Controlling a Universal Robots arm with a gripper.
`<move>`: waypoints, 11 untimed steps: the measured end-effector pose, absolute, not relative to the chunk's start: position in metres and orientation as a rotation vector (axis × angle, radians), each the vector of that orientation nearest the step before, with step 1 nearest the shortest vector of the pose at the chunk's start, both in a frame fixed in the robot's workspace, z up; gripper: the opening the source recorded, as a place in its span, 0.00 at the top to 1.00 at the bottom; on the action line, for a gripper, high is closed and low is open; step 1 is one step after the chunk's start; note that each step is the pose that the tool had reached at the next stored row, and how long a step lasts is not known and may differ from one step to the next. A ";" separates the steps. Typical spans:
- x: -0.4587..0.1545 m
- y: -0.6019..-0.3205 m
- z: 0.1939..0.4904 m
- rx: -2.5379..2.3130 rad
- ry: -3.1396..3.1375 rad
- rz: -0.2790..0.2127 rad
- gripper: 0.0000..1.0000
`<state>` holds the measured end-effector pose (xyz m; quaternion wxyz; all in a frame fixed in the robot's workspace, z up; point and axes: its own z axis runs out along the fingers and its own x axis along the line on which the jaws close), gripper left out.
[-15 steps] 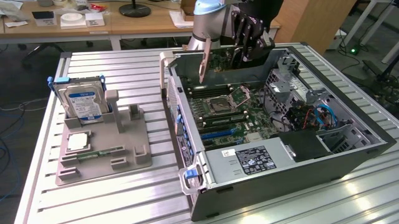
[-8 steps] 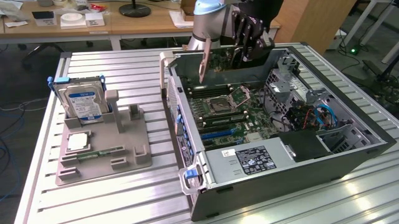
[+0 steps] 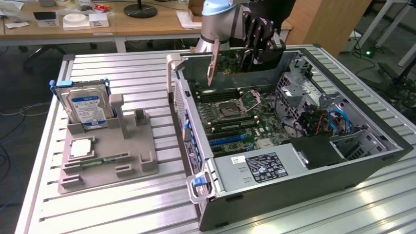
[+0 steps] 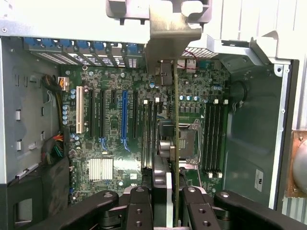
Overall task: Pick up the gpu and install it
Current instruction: 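Insert the gpu into the slot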
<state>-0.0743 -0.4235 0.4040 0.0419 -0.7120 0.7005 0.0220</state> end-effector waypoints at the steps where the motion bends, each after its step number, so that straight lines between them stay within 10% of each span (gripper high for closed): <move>1: -0.074 -0.424 0.404 -2.179 2.144 0.067 0.72; 11: -0.074 -0.424 0.404 -2.158 2.165 0.066 0.72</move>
